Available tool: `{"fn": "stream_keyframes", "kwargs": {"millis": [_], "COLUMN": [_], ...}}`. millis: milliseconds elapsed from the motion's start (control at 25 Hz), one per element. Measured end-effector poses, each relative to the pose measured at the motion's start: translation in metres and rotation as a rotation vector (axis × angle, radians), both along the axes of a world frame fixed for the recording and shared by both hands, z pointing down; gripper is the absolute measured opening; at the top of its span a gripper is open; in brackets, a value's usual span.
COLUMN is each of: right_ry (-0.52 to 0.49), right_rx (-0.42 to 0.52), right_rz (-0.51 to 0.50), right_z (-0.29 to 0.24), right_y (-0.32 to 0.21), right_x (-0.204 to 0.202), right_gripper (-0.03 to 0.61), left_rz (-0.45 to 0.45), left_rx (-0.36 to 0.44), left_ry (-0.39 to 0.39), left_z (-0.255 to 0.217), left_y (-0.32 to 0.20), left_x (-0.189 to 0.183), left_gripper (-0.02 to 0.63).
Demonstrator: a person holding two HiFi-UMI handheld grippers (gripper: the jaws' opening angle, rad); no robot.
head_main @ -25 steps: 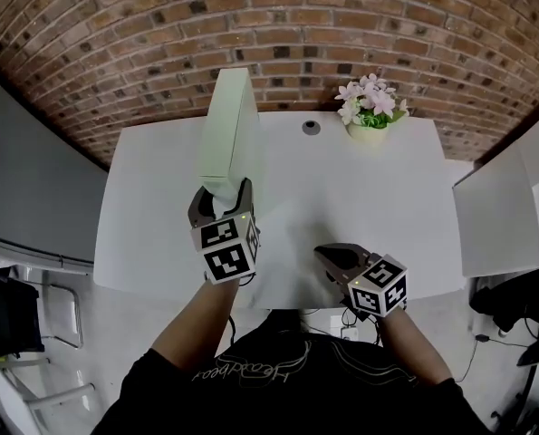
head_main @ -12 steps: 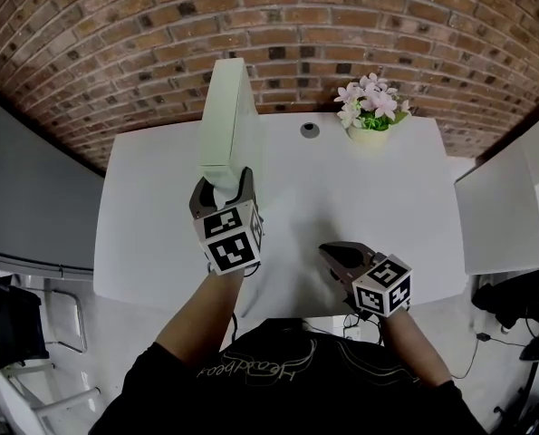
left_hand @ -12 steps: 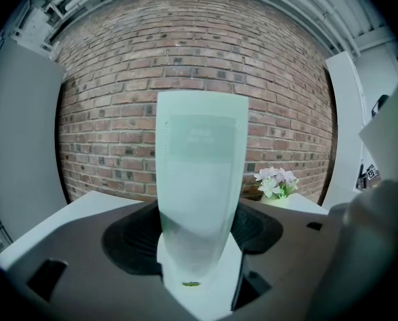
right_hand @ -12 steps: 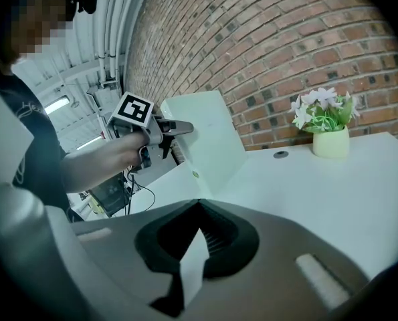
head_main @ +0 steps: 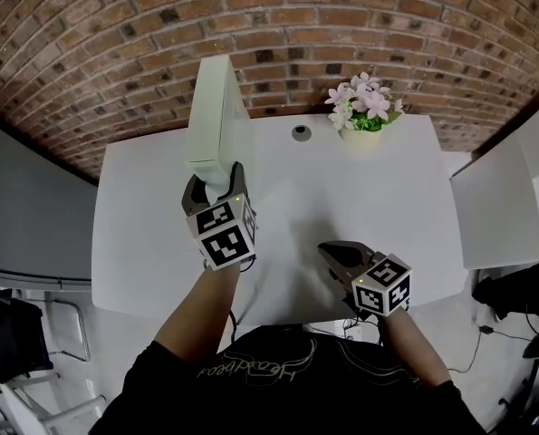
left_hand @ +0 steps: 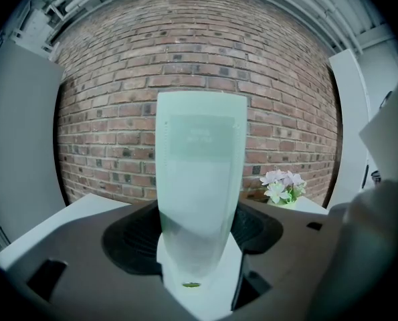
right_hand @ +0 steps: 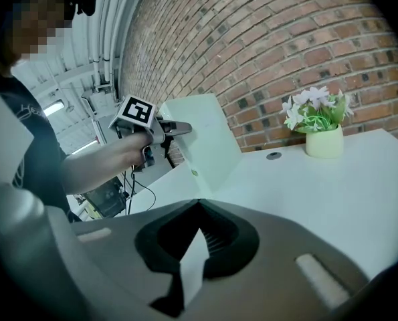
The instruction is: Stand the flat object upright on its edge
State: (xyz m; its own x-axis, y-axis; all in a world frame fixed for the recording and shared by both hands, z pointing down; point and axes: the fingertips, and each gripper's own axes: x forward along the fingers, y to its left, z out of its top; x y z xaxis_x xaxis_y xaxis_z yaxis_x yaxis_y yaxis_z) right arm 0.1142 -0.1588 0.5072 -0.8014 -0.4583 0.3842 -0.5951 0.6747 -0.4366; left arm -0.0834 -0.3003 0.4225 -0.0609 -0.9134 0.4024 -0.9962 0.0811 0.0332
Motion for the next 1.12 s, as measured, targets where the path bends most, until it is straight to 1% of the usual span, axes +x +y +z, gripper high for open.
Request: {"fn": "stream_keyframes", "kwargs": {"millis": [360,720,1040,1120], "right_ry": [0.002,0.015,0.026,0.027], "right_rx": [-0.015,-0.017,-0.008,-0.005], "right_rz": [0.028,0.038,0.063,0.069], "right_z": [0.006,0.006,0.002,0.002], "right_y": [-0.010,-0.015,-0.016,-0.014], "right_x": [0.007,0.006,0.004,0.002], "right_gripper": [0.006,0.006,0.006,0.006], "left_rz": [-0.007,-0.001,0.041,0.074], "left_rx": [0.013,0.027,0.033,0.048], "left_ry": [-0.002,0.016,0.024,0.017], "left_z": [0.000,-0.001,-0.003,-0.007], "left_y": [-0.019,-0.028,-0.029,-0.027], "left_x": [0.000,-0.001,-0.001,0.003], "left_gripper": [0.301,0.301,0.302,0.332]}}
